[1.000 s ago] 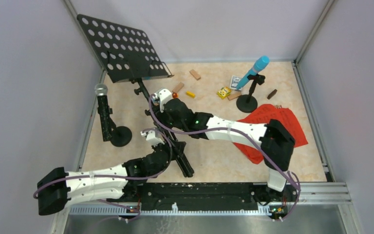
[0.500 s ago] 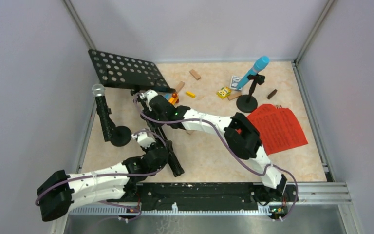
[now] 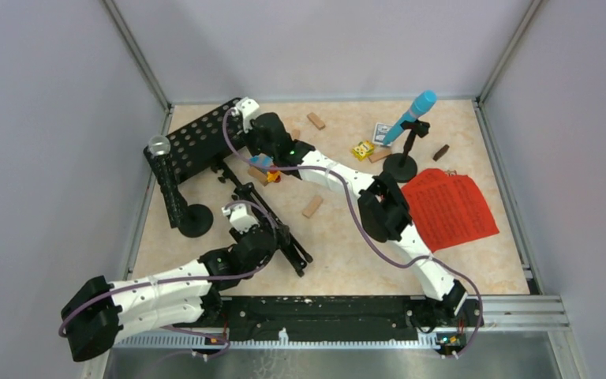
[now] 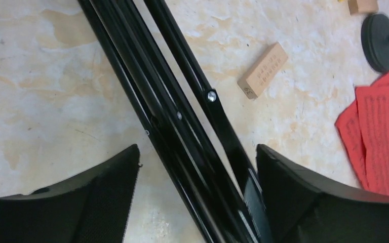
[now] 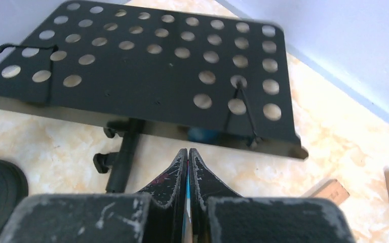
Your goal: Pack up the instrument practice props
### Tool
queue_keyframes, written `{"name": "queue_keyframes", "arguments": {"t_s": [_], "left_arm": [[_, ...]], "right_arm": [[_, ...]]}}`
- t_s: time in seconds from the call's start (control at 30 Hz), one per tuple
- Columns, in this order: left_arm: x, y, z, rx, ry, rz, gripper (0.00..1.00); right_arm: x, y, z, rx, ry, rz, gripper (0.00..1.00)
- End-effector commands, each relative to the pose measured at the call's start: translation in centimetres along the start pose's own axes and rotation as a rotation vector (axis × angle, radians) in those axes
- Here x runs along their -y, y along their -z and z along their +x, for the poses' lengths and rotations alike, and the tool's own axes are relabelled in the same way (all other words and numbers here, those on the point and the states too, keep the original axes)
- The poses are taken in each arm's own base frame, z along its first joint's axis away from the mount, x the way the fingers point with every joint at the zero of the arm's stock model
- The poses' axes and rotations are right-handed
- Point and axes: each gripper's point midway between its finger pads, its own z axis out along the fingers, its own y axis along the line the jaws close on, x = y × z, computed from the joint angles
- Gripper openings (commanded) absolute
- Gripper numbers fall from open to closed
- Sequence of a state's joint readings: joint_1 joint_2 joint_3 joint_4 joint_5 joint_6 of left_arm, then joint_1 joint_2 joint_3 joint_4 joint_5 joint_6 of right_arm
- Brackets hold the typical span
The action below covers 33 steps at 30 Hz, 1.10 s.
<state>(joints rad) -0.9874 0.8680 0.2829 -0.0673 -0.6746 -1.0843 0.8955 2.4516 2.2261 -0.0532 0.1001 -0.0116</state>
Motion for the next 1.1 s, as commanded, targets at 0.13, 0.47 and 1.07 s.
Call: {"name": "queue_keyframes", "arguments": {"t_s": [0.13,0.47,1.07], "left_arm": [[2.7,1.9,-1.8,-0.026,-0.043,0.095,0.99],[2.6,5.4,-3.0,-0.108,-0.024,0.098,0.99],[17.0,21.2,-19.3,0.032,-0.142,0.668,0.99]], "right_arm": [[-2.7,-0.8,-0.6,0.055,0.121,-0.085,0.00],[-1.8,7.2,-1.6,-0.096,0.058,-0.092,0.42],[-4.7,18.2,8.7,-0.527,-0.247,-0.212,0.80]]}}
